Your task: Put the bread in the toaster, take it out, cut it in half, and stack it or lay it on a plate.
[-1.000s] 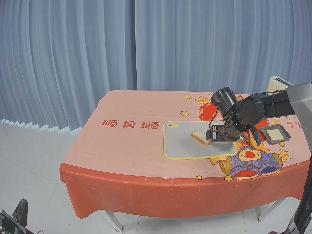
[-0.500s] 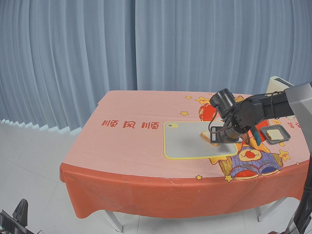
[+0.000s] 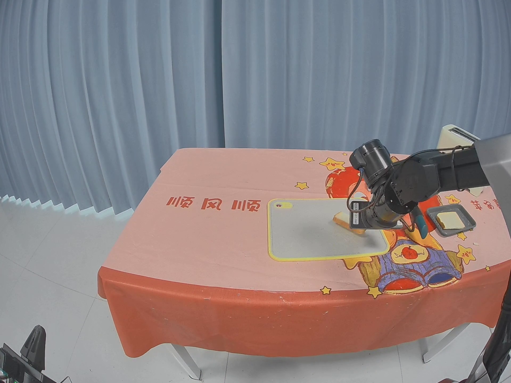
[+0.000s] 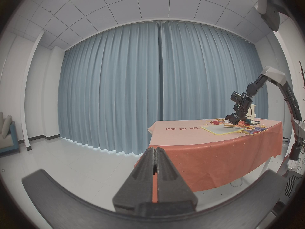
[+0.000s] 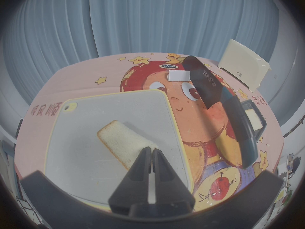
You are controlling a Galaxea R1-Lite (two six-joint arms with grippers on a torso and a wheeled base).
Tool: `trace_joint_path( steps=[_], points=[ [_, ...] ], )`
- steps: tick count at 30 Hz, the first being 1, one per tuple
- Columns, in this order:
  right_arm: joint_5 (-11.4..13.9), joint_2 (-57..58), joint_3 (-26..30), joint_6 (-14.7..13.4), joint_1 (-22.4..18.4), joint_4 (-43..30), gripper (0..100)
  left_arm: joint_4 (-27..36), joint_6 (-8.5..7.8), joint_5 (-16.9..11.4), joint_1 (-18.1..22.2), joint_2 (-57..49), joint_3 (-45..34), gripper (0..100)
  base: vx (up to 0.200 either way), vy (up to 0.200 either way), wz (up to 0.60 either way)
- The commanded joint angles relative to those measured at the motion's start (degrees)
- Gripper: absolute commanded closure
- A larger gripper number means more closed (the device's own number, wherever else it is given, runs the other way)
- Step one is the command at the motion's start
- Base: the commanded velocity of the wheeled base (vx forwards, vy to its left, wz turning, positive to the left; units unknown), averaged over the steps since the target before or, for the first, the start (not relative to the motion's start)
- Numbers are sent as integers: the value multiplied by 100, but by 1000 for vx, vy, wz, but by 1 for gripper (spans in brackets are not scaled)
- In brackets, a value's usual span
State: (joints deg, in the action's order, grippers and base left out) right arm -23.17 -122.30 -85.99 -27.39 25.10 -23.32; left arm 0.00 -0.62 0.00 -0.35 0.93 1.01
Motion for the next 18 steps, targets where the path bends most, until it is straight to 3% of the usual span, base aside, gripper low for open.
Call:
trace_joint_path(
  steps=[1,4,9,14,18],
  points=[
    [-12,540,12,15,48,12,100,0,1,0,0,-5,-101,100,0,0,0],
    [-3,936,91,32,74,3,100,0,1,0,0,-5,-101,100,0,0,0],
    [6,1454,452,287,-14,21,100,-9,1,0,0,-5,-101,100,0,0,0],
    [67,1990,1208,454,-260,117,100,0,1,0,0,-14,-101,100,0,0,0],
    [103,2403,1902,937,-199,504,100,0,1,0,0,-5,-101,100,0,0,0]
  ],
)
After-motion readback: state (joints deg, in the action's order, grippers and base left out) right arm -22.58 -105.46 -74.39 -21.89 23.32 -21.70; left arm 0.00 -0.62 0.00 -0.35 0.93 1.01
